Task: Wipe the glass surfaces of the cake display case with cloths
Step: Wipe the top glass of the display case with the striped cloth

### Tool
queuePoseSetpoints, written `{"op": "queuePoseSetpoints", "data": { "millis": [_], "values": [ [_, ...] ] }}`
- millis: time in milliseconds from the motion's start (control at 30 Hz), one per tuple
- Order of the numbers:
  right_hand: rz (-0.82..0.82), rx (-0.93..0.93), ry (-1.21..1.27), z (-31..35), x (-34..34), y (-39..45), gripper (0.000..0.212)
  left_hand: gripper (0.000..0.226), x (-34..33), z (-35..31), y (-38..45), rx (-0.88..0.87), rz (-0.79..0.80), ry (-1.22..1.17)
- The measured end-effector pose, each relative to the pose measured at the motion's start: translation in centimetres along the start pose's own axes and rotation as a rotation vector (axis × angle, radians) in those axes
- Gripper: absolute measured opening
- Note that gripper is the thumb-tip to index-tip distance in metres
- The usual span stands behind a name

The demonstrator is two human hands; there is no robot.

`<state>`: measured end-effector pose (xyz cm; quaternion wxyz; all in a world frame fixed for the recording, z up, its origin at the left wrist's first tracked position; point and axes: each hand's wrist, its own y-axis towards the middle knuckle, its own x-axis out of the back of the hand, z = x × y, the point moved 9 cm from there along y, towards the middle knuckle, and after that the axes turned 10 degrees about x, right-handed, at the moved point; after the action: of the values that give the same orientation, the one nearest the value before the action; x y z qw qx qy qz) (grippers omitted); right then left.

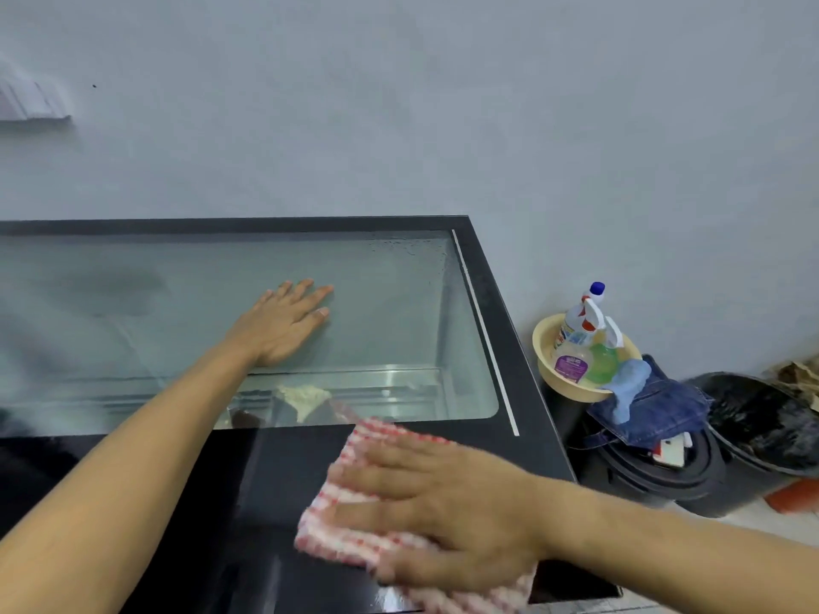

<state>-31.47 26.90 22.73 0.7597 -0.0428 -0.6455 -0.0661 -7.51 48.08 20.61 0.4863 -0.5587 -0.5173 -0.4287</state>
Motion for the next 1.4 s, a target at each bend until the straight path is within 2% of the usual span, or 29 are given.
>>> {"op": "queuePoseSetpoints", "data": {
  "millis": [100,167,233,300,400,433,500,567,667,700,733,800,900,967,1033,1100,1167,1200,1233,1300,1367,1400],
  "values": [
    [-0.024,-0.346,-0.085,-12.2,2.6,-2.2,0.057,0.057,-0.1,0.0,0.1,0.005,-0.004,0.004],
    [-0.068,-0.636,-0.038,-19.4,3.5,-2.6,0.058,0.056,-0.1,0.0,0.1,0.003,-0.009,-0.006],
    [-0.108,-0.746,-0.043,-21.3,3.8,-0.9,0.067,0.056,0.0,-0.1,-0.1,0.001,-0.012,-0.019],
    [-0.091,-0.580,-0.117,-16.2,2.8,3.1,0.072,0.056,0.0,-0.1,-0.1,0.000,-0.010,-0.022],
    [-0.030,-0.077,-0.071,-1.0,0.1,4.9,0.062,0.056,0.0,-0.1,-0.1,-0.004,-0.008,-0.038],
    [-0.014,0.008,-0.006,2.2,-0.4,3.8,0.062,0.056,0.1,0.0,0.0,-0.003,-0.013,-0.037],
    [-0.025,0.044,0.024,1.2,0.2,1.2,0.061,0.056,0.1,-0.1,0.0,0.000,-0.011,-0.032],
    [-0.042,-0.157,-0.021,-6.8,1.9,-0.1,0.057,0.056,0.1,-0.1,-0.1,0.005,-0.012,-0.032],
    [-0.079,-0.630,-0.035,-20.8,4.0,-2.1,0.063,0.057,0.1,0.0,0.0,0.006,-0.020,-0.046],
    [-0.112,-0.753,-0.025,-23.5,4.3,-2.1,0.066,0.057,0.2,0.0,0.1,0.008,-0.020,-0.054],
    [-0.116,-0.797,-0.022,-24.0,3.9,-0.9,0.067,0.057,-0.1,0.1,0.0,0.013,-0.019,-0.061],
    [-0.089,-0.660,-0.042,-19.9,3.2,3.7,0.065,0.056,0.0,0.4,0.1,0.040,-0.033,-0.100],
    [-0.028,-0.161,-0.036,-7.1,0.8,7.9,0.063,0.052,0.4,0.9,0.6,0.096,-0.049,-0.143],
    [-0.015,-0.021,0.007,-6.0,1.2,7.1,0.061,0.053,0.2,1.0,1.1,0.091,-0.028,-0.098],
    [-0.039,-0.181,0.025,-13.2,2.8,5.4,0.059,0.054,0.0,1.0,1.4,0.082,-0.011,-0.075],
    [-0.116,-0.529,0.014,-22.7,5.1,2.0,0.064,0.054,-0.1,1.0,1.4,0.080,-0.011,-0.057],
    [-0.118,-0.829,0.007,-28.1,5.2,-0.4,0.068,0.054,-0.1,1.0,1.3,0.084,-0.014,-0.037],
    [-0.123,-0.825,-0.055,-27.6,5.2,0.6,0.071,0.055,0.0,1.0,1.2,0.087,-0.015,-0.035],
    [-0.108,-0.719,-0.147,-25.0,4.8,2.9,0.073,0.054,0.0,1.0,1.2,0.085,-0.015,-0.033],
    [-0.100,-0.367,-0.127,-15.7,3.3,7.2,0.063,0.054,0.1,0.9,1.3,0.074,-0.005,-0.028],
    [-0.017,0.003,-0.050,-5.5,1.0,8.0,0.060,0.053,0.3,0.9,1.5,0.062,0.004,-0.036],
    [0.016,0.097,0.004,-2.6,0.5,7.4,0.061,0.053,0.5,0.9,1.5,0.057,0.003,-0.037]
  ]
}}
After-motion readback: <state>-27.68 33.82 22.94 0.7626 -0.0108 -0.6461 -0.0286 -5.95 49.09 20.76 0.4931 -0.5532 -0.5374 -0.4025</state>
